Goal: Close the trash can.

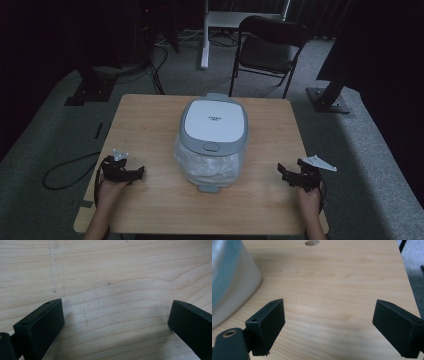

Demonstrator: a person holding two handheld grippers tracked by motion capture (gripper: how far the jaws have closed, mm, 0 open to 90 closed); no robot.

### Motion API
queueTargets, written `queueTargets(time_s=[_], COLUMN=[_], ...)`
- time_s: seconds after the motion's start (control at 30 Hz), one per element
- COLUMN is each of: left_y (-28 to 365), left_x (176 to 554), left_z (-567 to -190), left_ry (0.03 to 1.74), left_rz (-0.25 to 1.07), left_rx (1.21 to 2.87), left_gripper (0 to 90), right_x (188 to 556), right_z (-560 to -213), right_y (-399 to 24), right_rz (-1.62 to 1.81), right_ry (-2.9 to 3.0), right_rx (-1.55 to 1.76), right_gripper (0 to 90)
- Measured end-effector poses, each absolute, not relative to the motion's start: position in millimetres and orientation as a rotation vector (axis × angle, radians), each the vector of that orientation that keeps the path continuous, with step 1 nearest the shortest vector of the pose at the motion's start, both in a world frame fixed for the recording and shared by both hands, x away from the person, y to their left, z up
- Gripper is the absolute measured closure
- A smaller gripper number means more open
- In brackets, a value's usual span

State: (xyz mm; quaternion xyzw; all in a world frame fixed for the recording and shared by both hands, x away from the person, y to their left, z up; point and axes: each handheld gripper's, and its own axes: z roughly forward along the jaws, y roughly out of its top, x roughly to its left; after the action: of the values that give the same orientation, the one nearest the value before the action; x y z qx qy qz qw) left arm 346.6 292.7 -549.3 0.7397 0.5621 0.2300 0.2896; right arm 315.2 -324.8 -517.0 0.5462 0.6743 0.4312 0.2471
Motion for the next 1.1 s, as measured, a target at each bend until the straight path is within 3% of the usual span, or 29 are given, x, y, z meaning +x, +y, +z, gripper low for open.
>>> queueTargets(time_s=[0.6, 1.1], left_y=[292.7, 292.2], left_x=[346.6, 345.8], left_z=[-549.3, -549.5], left_ry=[1.500, 1.501], left_rz=[0.614, 0.615], left_rx=[1.974, 1.971], left_gripper=[1.3, 1.3], right_x=[296.3, 296.4], right_z=[-547.0, -554.0], right_y=[-351.1, -340.1], right_rz=[1.033, 0.815], right_ry=[1.748, 1.692], right_rx=[1.675, 1.718], right_gripper=[10.2, 10.2])
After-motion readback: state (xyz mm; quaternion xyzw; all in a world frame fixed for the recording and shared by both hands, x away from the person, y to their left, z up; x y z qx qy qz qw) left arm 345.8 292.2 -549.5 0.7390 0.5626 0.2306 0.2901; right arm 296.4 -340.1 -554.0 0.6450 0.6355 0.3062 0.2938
